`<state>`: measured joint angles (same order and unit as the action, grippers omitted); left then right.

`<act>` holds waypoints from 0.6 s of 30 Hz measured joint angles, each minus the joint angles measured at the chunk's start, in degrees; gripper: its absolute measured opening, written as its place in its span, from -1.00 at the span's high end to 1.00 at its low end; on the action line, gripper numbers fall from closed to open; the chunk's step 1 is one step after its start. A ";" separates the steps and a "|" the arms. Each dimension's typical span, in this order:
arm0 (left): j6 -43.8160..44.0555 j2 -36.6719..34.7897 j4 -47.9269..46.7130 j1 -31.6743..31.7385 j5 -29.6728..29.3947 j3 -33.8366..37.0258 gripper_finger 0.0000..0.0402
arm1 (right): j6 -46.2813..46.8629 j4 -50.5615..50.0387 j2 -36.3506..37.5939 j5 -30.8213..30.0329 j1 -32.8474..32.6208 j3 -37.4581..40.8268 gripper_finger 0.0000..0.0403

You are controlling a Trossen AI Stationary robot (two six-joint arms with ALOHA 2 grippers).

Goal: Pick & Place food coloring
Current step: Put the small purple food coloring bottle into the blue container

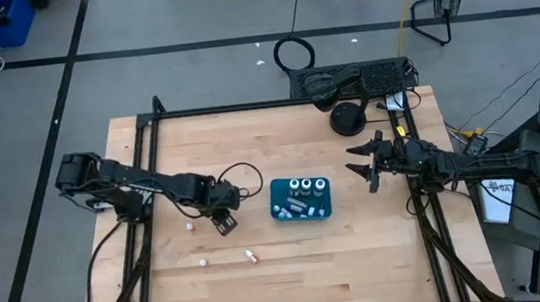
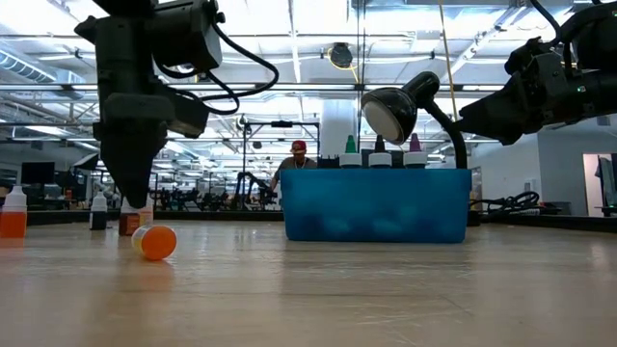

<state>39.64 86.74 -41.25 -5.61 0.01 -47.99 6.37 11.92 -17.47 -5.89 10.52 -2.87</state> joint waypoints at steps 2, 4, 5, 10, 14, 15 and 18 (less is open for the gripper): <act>0.02 0.02 0.00 -0.05 -0.02 0.00 0.38 | -0.01 0.00 -0.02 0.00 0.01 -0.02 -0.11; 0.17 0.30 0.01 -0.04 -0.03 0.00 0.38 | 0.00 0.00 -0.02 0.00 -0.02 0.00 -0.11; 0.19 0.40 0.06 -0.04 -0.02 0.08 0.38 | 0.00 0.00 -0.02 0.00 -0.02 -0.02 -0.11; 1.50 0.41 4.08 -0.04 0.00 2.98 0.38 | 0.00 0.00 -0.02 0.00 -0.02 0.00 -0.11; 2.06 0.41 5.63 -0.04 -0.04 4.42 0.38 | -0.02 0.00 0.00 0.00 -0.02 -0.02 -0.11; 2.19 0.41 5.83 -0.04 -0.04 4.53 0.38 | 0.00 0.00 0.00 0.00 0.00 -0.02 -0.11; 2.56 0.41 6.02 -0.04 -0.04 4.90 0.38 | -0.01 0.00 -0.02 0.00 -0.01 -0.02 -0.11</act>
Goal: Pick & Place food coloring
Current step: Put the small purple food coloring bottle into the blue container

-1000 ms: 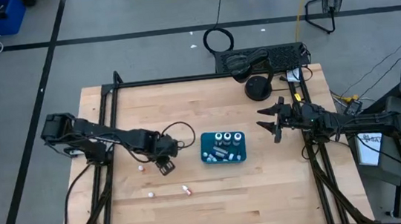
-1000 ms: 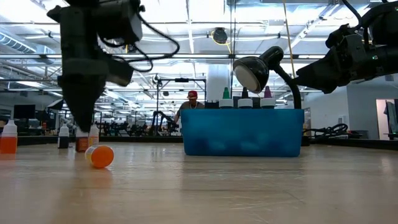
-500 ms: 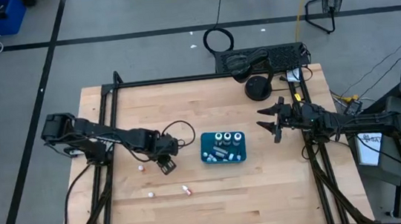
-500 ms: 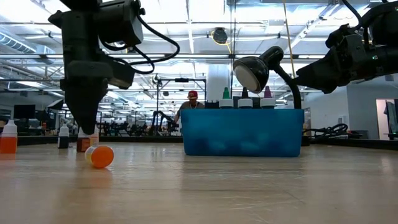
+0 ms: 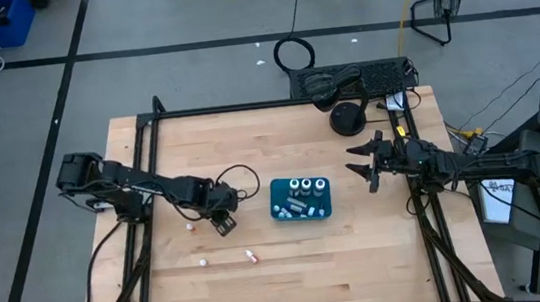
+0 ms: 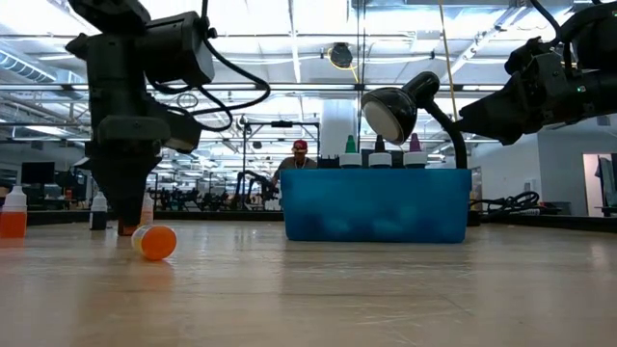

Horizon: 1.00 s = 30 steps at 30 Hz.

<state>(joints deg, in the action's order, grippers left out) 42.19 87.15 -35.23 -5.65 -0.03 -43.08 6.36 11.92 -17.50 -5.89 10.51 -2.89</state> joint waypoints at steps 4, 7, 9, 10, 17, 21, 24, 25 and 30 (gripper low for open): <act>0.02 0.00 0.09 0.00 -0.44 0.90 0.38 | -0.01 0.00 0.01 0.00 0.01 0.01 -0.11; -0.04 0.00 0.81 0.00 -0.50 1.37 0.41 | 0.01 0.00 0.00 0.00 -0.01 0.00 -0.11; -1.00 0.00 1.56 -0.05 -0.48 1.37 0.49 | 0.00 0.00 0.02 0.00 -0.01 -0.01 -0.11; -1.60 0.00 2.14 -0.08 -0.49 1.37 0.56 | 0.01 0.00 0.02 0.00 0.00 -0.01 -0.11; -6.93 -0.02 2.60 -0.07 -1.04 -2.41 0.67 | 0.01 0.02 0.02 0.00 -0.01 -0.01 -0.11; -12.44 -0.02 1.74 -0.07 -2.33 -8.72 0.67 | 0.01 0.00 0.01 0.00 0.00 0.00 -0.11; -18.78 -0.02 1.40 0.14 -2.72 -15.55 0.67 | -0.01 0.00 0.00 0.00 -0.01 0.02 -0.11; -20.97 -0.02 1.07 0.29 -2.84 -18.12 0.67 | 0.00 0.00 0.02 0.00 -0.01 -0.01 -0.11; -29.78 2.56 -6.32 1.95 -4.57 -33.05 0.67 | 0.00 0.02 0.00 0.00 -0.01 -0.01 -0.11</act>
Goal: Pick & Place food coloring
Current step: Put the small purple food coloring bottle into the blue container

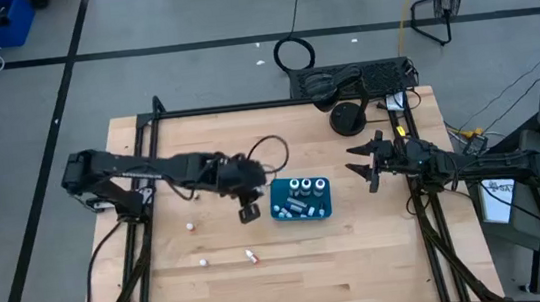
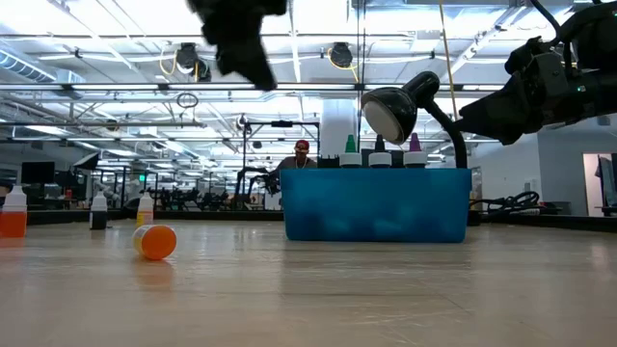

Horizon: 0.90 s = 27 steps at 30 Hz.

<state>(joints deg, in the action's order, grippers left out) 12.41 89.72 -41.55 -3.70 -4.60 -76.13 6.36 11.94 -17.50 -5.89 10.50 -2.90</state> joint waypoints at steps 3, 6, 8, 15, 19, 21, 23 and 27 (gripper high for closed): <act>-4.18 5.16 -7.53 1.28 -2.95 -8.98 0.67 | 0.01 -0.02 0.00 0.00 0.00 0.00 -0.11; -7.45 11.99 -12.95 2.83 -4.02 -15.66 0.67 | 0.00 -0.01 -0.01 0.00 0.00 0.01 -0.11; -9.52 16.30 -14.45 3.76 -3.82 -18.25 0.67 | 0.01 -0.10 -0.07 0.00 0.00 0.00 -0.11; -13.41 27.13 -14.59 6.12 0.34 -19.81 0.67 | 0.01 -0.07 -0.07 0.00 0.02 0.00 -0.11; -13.44 30.22 -13.29 6.66 2.33 -19.95 0.67 | 0.01 -0.11 -0.07 0.00 0.00 0.00 -0.11; -13.45 31.24 -12.51 6.66 3.31 -19.81 0.67 | 0.01 -0.11 -0.07 0.00 0.01 0.01 -0.11; -13.45 31.50 -11.89 6.66 3.98 -19.84 0.67 | 0.00 -0.11 -0.07 0.00 0.00 0.01 -0.11; -13.45 32.28 -11.83 6.66 4.65 -19.79 0.67 | 0.01 -0.09 -0.05 0.00 0.00 0.00 -0.11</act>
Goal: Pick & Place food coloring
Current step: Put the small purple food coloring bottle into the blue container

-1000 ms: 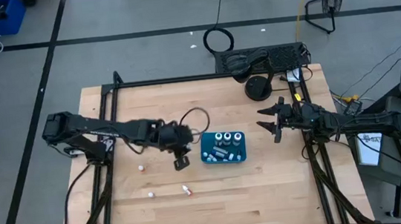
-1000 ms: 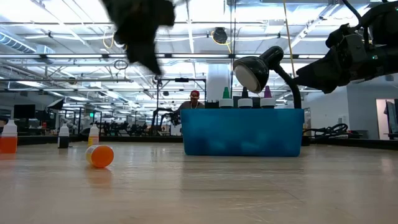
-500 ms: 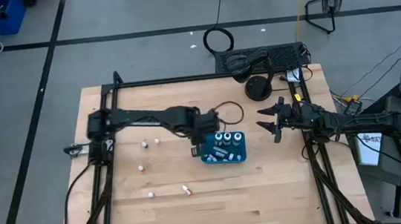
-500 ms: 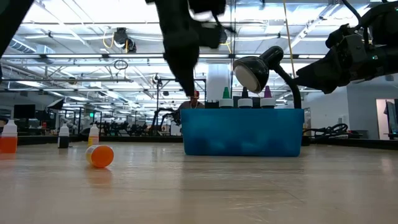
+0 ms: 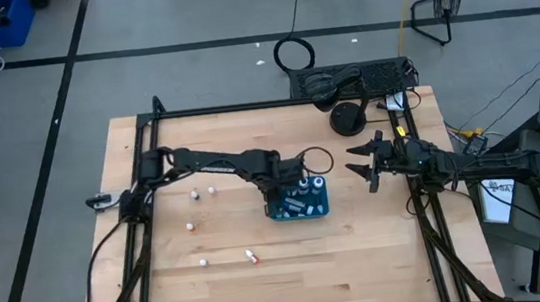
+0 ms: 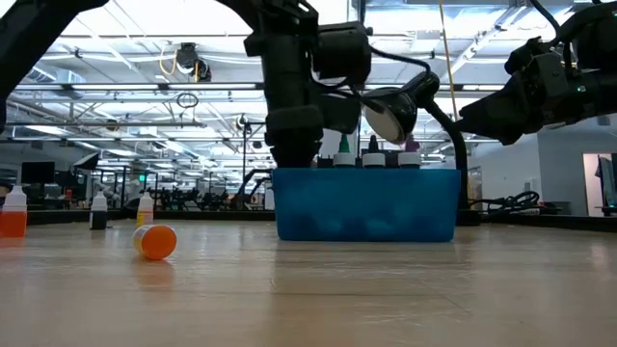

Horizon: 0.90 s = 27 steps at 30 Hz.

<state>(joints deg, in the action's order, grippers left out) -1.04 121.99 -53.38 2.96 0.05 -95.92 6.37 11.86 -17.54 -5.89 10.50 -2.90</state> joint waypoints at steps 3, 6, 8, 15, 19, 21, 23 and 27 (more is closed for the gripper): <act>0.06 0.44 0.59 0.02 0.14 0.00 0.67 | -0.01 0.01 -0.02 0.00 0.00 0.00 -0.11; 0.07 1.57 1.46 0.02 0.46 -0.07 0.67 | 0.00 -0.06 -0.02 0.00 0.01 0.02 -0.11; 0.17 2.54 2.40 0.00 1.19 -0.10 0.67 | -0.01 0.02 -0.01 0.00 0.00 0.01 -0.11; 0.11 4.29 4.23 0.06 4.29 -0.28 0.67 | 0.00 -0.07 -0.02 0.00 0.00 0.01 -0.11; 2.05 3.51 4.09 0.02 4.20 -0.16 0.65 | 0.00 -0.07 -0.02 0.00 0.00 0.00 -0.11; 3.11 3.23 4.28 0.02 4.15 -0.14 0.50 | -0.02 -0.07 -0.01 0.00 0.01 0.01 -0.11; 3.57 2.72 3.62 -0.07 4.02 -0.01 0.30 | -0.01 -0.05 -0.01 0.00 0.00 0.00 -0.11; 4.58 2.12 3.42 -0.15 4.03 0.09 0.00 | -0.01 -0.02 0.00 0.00 0.01 0.02 -0.11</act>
<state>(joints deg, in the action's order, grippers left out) 3.54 124.12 -49.96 2.81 4.08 -95.83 6.36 11.84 -17.54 -5.89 10.51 -2.87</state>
